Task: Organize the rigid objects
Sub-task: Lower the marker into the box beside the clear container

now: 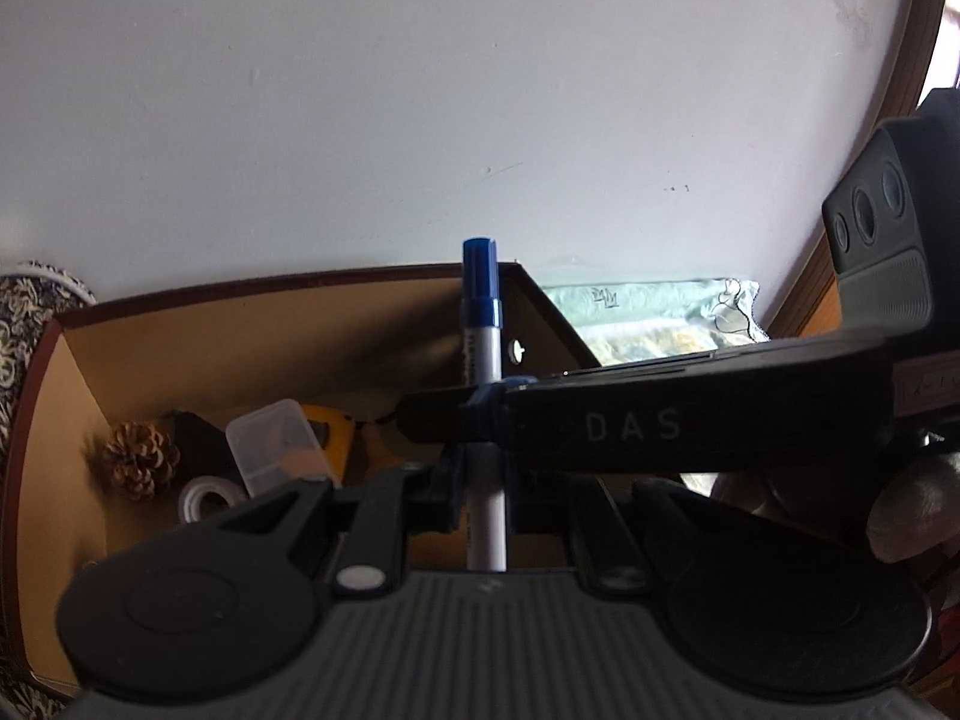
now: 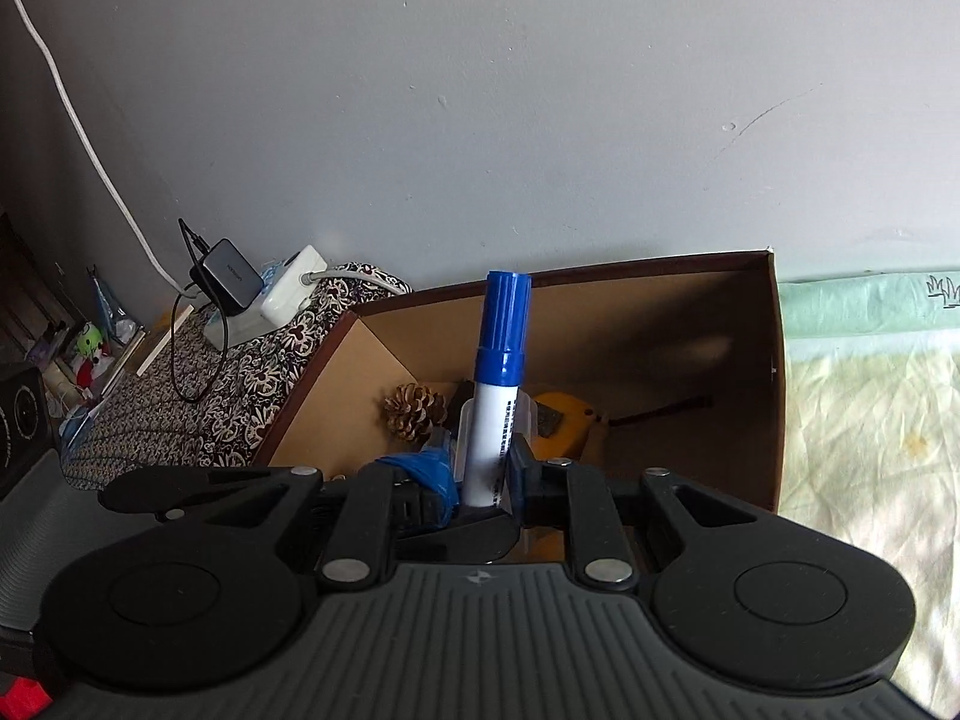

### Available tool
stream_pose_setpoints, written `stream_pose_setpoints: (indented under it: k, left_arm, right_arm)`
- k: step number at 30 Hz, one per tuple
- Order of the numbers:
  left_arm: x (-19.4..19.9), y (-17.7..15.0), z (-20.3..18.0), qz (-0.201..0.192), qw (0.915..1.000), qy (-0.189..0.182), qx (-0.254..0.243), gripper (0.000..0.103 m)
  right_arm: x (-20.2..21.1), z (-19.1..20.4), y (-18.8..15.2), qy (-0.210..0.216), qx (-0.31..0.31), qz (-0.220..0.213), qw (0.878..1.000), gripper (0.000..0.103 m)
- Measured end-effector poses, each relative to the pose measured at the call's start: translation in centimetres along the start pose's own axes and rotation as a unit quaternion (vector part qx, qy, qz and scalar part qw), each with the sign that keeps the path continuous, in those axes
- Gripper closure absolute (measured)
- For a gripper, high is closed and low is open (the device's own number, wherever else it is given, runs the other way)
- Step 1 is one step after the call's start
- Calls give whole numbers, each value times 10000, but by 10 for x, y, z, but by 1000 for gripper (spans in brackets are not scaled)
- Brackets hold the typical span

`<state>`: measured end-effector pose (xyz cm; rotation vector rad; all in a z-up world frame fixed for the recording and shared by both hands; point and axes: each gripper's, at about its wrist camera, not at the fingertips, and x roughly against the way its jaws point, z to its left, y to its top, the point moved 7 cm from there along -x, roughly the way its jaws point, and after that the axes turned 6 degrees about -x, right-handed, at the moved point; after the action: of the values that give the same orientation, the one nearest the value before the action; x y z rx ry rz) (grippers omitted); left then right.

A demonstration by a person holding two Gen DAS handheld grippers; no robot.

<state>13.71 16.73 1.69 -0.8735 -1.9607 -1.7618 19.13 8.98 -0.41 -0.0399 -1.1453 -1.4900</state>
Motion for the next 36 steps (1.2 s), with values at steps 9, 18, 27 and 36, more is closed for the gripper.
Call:
stream_pose_setpoints:
  k: [9,18,27,36]
  left_arm:
    - [-34,-17,35,553,9963,-21,654,94]
    - [-48,-27,37,794,9944,182,672,94]
    - [-53,-33,43,897,9928,423,671,94]
    - [-55,-35,40,913,9933,347,617,93]
  right_arm:
    - [-54,2,-5,-440,509,624,9958,102]
    - [-72,-3,-8,-513,412,845,9942,100]
    - [-76,-24,-5,-397,-275,688,9965,98]
    - [-72,-25,-2,-198,-327,515,9979,97]
